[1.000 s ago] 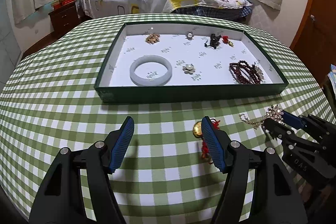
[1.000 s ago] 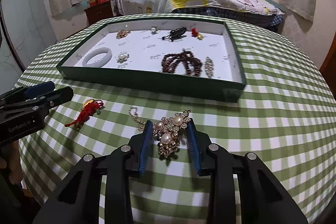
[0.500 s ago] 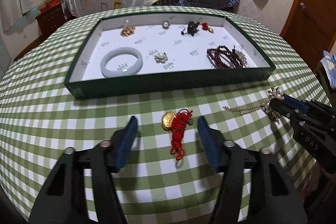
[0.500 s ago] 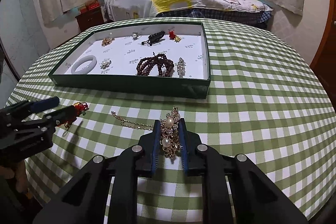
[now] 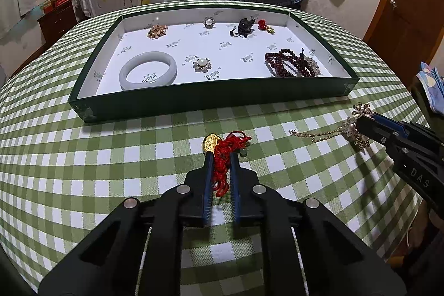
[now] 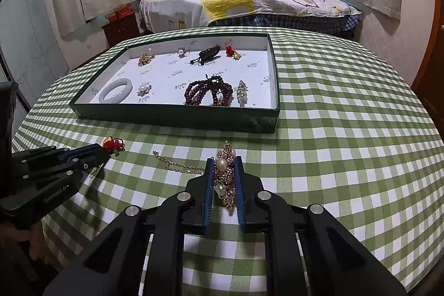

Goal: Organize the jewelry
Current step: 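Grasp the red tassel knot with the left tool while the right tool grasps the pearl brooch chain, then carry the red tassel into the box with the left tool while the right tool carries the pearl brooch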

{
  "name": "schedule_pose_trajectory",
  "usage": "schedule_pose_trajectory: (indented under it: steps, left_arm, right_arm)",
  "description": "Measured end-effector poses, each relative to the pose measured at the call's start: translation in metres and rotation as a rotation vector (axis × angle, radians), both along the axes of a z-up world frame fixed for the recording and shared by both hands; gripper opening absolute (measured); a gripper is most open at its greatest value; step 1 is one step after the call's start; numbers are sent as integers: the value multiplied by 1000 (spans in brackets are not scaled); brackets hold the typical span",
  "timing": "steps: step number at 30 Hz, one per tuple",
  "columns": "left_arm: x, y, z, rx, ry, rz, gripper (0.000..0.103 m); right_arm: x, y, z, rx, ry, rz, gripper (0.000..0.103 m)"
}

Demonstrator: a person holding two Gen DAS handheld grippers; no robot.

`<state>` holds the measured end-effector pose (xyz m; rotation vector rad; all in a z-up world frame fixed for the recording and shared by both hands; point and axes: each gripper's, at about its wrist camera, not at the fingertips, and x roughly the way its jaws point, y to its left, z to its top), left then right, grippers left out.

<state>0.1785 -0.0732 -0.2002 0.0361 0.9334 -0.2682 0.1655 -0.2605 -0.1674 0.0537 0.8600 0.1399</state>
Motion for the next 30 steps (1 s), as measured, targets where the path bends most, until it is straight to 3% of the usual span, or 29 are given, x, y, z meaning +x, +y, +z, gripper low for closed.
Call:
schedule_pose_trajectory:
  steps: [30]
  left_arm:
    - [-12,12,39,-30,-109,17,11]
  right_arm:
    - [-12,6,24,6,-54,17,13]
